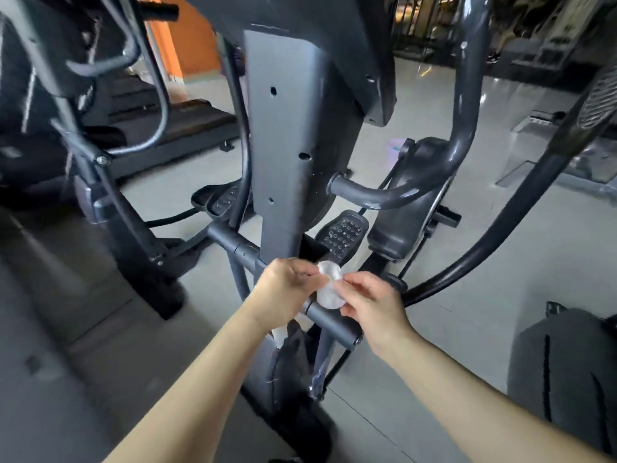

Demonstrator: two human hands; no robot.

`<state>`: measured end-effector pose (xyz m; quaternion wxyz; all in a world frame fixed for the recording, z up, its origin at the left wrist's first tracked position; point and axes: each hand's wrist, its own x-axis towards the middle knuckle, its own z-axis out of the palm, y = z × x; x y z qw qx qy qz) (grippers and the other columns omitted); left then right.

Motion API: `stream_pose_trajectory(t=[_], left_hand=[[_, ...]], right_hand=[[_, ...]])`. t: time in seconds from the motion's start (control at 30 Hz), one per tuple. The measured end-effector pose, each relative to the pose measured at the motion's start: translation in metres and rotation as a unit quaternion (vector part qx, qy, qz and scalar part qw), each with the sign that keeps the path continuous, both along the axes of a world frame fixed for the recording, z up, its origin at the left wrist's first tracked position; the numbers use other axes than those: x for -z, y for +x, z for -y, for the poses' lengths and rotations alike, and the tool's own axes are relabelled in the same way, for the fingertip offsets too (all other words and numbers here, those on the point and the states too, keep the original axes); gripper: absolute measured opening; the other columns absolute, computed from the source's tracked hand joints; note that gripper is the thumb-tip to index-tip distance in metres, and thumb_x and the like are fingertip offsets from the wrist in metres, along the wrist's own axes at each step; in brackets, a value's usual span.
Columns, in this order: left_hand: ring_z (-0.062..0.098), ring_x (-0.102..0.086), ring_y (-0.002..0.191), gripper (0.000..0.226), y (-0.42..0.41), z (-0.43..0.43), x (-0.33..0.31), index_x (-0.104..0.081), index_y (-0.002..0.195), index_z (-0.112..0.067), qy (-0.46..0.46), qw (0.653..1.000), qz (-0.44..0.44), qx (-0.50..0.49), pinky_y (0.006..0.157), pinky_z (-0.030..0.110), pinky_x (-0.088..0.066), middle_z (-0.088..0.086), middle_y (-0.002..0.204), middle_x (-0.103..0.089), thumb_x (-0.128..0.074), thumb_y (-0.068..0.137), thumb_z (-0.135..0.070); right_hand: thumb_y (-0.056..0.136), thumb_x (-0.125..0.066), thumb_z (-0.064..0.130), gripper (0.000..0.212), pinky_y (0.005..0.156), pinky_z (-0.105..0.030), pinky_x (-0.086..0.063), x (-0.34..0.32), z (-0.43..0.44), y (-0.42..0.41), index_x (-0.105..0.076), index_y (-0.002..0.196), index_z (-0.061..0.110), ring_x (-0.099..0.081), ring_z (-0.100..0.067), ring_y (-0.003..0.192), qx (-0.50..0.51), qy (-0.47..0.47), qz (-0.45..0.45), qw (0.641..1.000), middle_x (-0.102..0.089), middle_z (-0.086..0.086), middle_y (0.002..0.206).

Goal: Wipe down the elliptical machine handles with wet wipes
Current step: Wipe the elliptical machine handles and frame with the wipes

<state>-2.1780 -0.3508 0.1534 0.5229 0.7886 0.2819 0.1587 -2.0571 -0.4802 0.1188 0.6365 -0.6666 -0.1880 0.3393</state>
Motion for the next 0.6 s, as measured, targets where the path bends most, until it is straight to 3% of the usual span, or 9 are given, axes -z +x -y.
stream_pose_trajectory(t=[0.1, 0.2, 0.27, 0.37, 0.5, 0.6], left_hand=[[0.009, -0.028, 0.044, 0.022, -0.023, 0.002, -0.009, -0.074, 0.082, -0.011, -0.030, 0.999, 0.006, -0.045, 0.045, 0.021, -0.027, -0.011, 0.049, -0.038, -0.065, 0.101, -0.019], [0.006, -0.039, 0.044, 0.020, -0.040, 0.001, -0.015, -0.075, 0.099, -0.014, -0.056, 0.995, -0.002, -0.088, 0.048, 0.018, -0.037, -0.016, 0.050, -0.046, -0.069, 0.098, -0.033], [0.001, -0.045, 0.046, 0.018, -0.052, 0.000, -0.017, -0.076, 0.100, -0.020, -0.031, 0.996, -0.025, -0.084, 0.052, 0.012, -0.039, -0.020, 0.051, -0.053, -0.073, 0.095, -0.038], [0.010, -0.042, 0.047, 0.009, -0.067, -0.011, -0.019, -0.075, 0.095, -0.019, -0.009, 0.994, -0.022, -0.108, 0.050, 0.020, -0.037, -0.011, 0.056, -0.054, -0.072, 0.096, -0.027], [0.010, -0.040, 0.043, 0.009, -0.078, -0.046, -0.022, -0.075, 0.094, -0.012, -0.023, 0.989, -0.019, -0.146, 0.045, 0.021, -0.036, -0.005, 0.055, -0.052, -0.069, 0.096, -0.019], [0.007, -0.041, 0.043, 0.010, -0.086, -0.079, -0.018, -0.074, 0.094, -0.006, -0.042, 0.981, 0.015, -0.188, 0.044, 0.019, -0.037, 0.000, 0.062, -0.057, -0.070, 0.096, -0.015]], right_hand=[[0.096, -0.072, 0.011, 0.003, 0.070, -0.035, -0.059, -0.004, -0.013, -0.008, -0.073, 0.098, 0.009, -0.068, -0.019, 0.072, -0.025, -0.004, 0.004, 1.000, -0.075, -0.006, 0.085], [0.098, -0.070, 0.009, 0.004, 0.066, -0.035, -0.059, -0.011, -0.026, -0.021, -0.070, 0.100, 0.005, -0.068, -0.015, 0.065, -0.048, 0.020, -0.004, 0.999, -0.073, -0.004, 0.081], [0.098, -0.069, 0.009, 0.006, 0.065, -0.034, -0.059, -0.014, -0.032, -0.030, -0.069, 0.102, 0.004, -0.069, -0.014, 0.063, -0.057, 0.026, -0.014, 0.998, -0.073, -0.002, 0.080], [0.099, -0.068, 0.009, 0.006, 0.059, -0.029, -0.057, -0.021, -0.044, -0.043, -0.067, 0.101, 0.004, -0.069, -0.017, 0.066, -0.071, 0.047, -0.040, 0.996, -0.075, -0.010, 0.086], [0.096, -0.066, 0.003, 0.004, 0.057, -0.034, -0.055, -0.028, -0.077, -0.051, -0.063, 0.094, 0.001, -0.069, -0.028, 0.068, -0.062, 0.051, -0.066, 0.995, -0.074, -0.024, 0.090], [0.098, -0.060, 0.001, 0.014, 0.058, -0.039, -0.056, -0.024, -0.110, -0.058, -0.056, 0.086, 0.004, -0.072, -0.029, 0.072, -0.039, 0.063, -0.089, 0.993, -0.070, -0.019, 0.086]])
